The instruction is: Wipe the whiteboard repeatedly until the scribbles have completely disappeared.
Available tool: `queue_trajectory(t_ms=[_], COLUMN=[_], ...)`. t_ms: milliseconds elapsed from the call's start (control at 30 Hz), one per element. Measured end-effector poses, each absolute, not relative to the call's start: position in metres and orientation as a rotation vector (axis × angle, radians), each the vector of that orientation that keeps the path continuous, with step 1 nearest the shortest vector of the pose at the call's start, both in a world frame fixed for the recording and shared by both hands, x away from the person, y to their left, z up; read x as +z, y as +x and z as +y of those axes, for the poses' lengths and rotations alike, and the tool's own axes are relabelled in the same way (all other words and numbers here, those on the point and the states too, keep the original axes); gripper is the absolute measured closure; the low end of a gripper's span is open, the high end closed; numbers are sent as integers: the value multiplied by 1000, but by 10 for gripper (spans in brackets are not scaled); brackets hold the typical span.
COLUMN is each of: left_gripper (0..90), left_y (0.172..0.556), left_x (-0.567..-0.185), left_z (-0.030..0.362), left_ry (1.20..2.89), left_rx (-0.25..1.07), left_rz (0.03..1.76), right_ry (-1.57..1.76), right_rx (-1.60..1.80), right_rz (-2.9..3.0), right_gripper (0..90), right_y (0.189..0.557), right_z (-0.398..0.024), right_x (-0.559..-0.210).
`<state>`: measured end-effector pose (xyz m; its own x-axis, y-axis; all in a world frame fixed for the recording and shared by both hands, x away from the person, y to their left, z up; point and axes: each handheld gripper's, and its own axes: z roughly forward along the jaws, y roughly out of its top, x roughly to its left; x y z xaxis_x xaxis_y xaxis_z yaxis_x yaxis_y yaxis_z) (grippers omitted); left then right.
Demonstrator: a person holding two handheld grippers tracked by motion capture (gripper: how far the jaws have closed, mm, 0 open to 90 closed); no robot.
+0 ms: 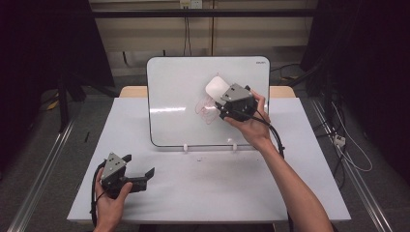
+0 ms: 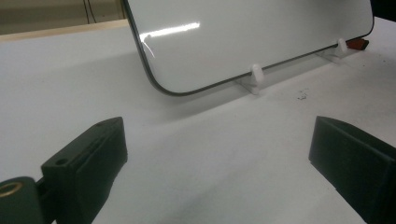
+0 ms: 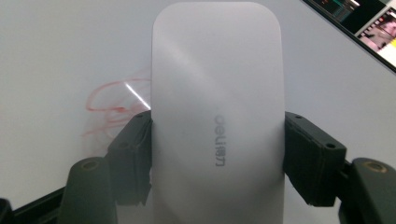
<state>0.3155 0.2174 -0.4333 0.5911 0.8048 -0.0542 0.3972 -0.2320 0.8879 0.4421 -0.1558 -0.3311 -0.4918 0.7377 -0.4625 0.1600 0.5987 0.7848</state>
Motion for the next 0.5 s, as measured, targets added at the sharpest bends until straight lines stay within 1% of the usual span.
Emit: queue_trajectory(t_ms=[167, 500], left_gripper=[42, 44], left_y=[316, 317], left_x=[-434, -435], left_z=[216, 215], left_ry=[1853, 1870], left_rx=[516, 503], left_rz=[969, 958], right_ry=[775, 792], right_rx=[829, 786], right_rz=[1953, 1939], right_gripper=[315, 315], right_y=[458, 471], right_z=[-163, -158], right_x=[-323, -312])
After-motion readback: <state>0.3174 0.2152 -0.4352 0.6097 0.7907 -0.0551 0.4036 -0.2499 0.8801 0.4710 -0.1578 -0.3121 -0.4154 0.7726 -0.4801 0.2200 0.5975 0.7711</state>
